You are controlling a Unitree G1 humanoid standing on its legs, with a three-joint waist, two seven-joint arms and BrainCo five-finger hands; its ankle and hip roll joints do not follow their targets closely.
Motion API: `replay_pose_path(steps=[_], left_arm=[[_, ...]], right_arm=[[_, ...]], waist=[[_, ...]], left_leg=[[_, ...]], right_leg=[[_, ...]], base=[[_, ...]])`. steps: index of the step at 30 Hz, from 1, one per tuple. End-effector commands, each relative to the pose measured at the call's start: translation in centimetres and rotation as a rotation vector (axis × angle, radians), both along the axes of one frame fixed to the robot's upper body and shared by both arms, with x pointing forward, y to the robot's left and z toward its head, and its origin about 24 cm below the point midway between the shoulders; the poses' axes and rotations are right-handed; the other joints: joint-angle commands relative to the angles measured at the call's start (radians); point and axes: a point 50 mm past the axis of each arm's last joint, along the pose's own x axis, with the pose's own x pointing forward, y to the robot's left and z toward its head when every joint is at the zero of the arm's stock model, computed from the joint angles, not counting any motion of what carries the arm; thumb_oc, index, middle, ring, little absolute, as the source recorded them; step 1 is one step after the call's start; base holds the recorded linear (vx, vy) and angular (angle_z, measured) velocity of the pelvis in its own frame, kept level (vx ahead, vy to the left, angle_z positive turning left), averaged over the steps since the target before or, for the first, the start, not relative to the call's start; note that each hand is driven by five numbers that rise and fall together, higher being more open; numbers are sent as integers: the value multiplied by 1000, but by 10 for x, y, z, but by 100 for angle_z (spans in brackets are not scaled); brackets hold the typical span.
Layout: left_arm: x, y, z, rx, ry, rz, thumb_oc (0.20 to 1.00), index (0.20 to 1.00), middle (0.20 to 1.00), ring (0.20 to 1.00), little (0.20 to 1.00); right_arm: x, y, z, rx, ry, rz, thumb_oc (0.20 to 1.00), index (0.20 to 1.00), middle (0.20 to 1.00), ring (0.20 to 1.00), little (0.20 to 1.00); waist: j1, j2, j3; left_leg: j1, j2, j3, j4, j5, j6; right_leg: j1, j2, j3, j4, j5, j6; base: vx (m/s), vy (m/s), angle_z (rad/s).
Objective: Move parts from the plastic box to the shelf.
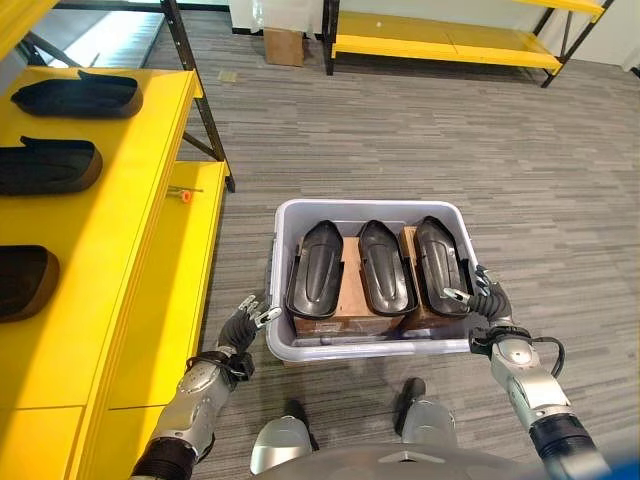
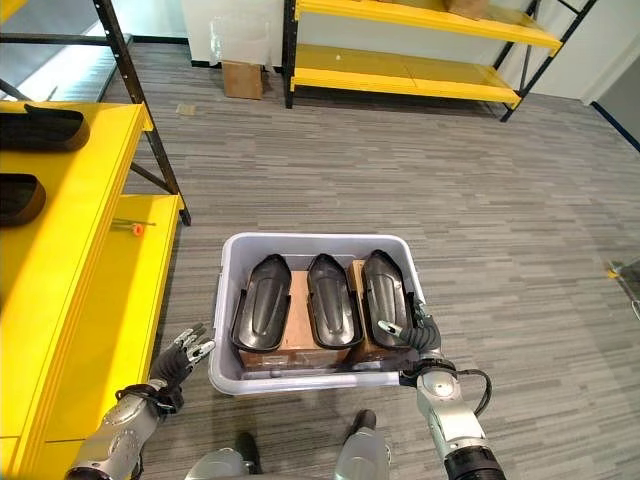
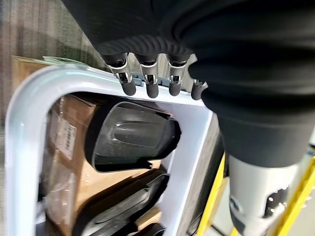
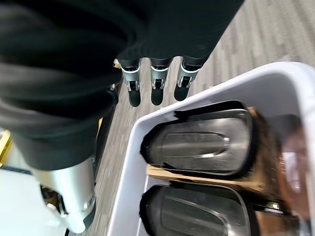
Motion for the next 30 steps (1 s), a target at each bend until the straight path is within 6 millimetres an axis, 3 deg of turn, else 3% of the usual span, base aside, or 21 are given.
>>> replay_pose_path(steps=[1, 3, 9, 15, 20, 26, 27, 28, 30], left_arm=[[23, -14, 32, -31, -194, -27, 1000, 1000, 1000, 1000, 1000], [28, -20, 37, -54, -205, -32, 1000, 1000, 1000, 1000, 1000], [27, -26, 41, -68, -205, -72, 1000, 1000, 1000, 1000, 1000], [23, -31, 38, -77, -170, -116, 1000, 1000, 1000, 1000, 1000], [28, -31, 44, -82, -188, -110, 1000, 1000, 1000, 1000, 1000], [56, -29, 98, 19, -474, -127, 1000, 1000, 1000, 1000, 1000], [65, -22, 125, -35, -608, -59, 1000, 1000, 1000, 1000, 1000], [67, -22, 137, -39, -674, -45, 1000, 1000, 1000, 1000, 1000], [75, -23, 187, 9, -932, -39, 1000, 1000, 1000, 1000, 1000]], right_arm=[[21, -5, 32, 37, -181, -4, 1000, 1000, 1000, 1000, 1000], [25, 6, 36, 82, -211, 67, 1000, 1000, 1000, 1000, 1000], [21, 7, 31, 63, -165, 95, 1000, 1000, 1000, 1000, 1000], [21, 7, 29, 43, -159, 113, 1000, 1000, 1000, 1000, 1000], [37, 0, 47, -11, -223, 100, 1000, 1000, 1000, 1000, 1000], [73, -17, 106, -68, -432, 77, 1000, 1000, 1000, 1000, 1000], [84, -14, 123, -99, -466, 60, 1000, 1000, 1000, 1000, 1000], [90, -11, 130, -120, -490, 43, 1000, 1000, 1000, 1000, 1000], [108, -15, 157, -177, -555, -46, 1000, 1000, 1000, 1000, 1000]], waist=[[7, 48, -10], [10, 58, -16], [1, 63, -19], [-6, 66, -10], [13, 83, 38], [48, 109, 151], [58, 114, 179], [64, 115, 191], [86, 121, 238]], left_leg=[[-48, 29, -44, 63, -26, -22], [-52, 57, -43, 100, -16, -44], [-49, 87, -36, 121, -12, -65], [-57, 94, -27, 125, -11, -75], [-111, 93, -36, 157, -24, -71], [-250, 99, -61, 212, -26, -69], [-295, 94, -79, 233, -24, -70], [-317, 95, -84, 245, -25, -70], [-401, 95, -113, 301, -29, -66]], right_leg=[[72, 50, 9, 50, -122, -23], [116, 72, -12, 38, -192, -59], [143, 89, -25, 25, -212, -87], [126, 93, -28, 33, -214, -89], [53, 66, -30, 87, -216, -79], [-93, 18, -35, 188, -228, -73], [-138, 7, -30, 221, -233, -72], [-157, 2, -32, 238, -238, -74], [-239, -19, -38, 341, -270, -84]], base=[[85, -182, -24], [158, -180, -31], [75, -60, -15], [30, -4, -7], [-41, 45, 5], [-226, 13, 19], [-192, -1, 18], [-231, -33, 17], [-181, -53, 19]])
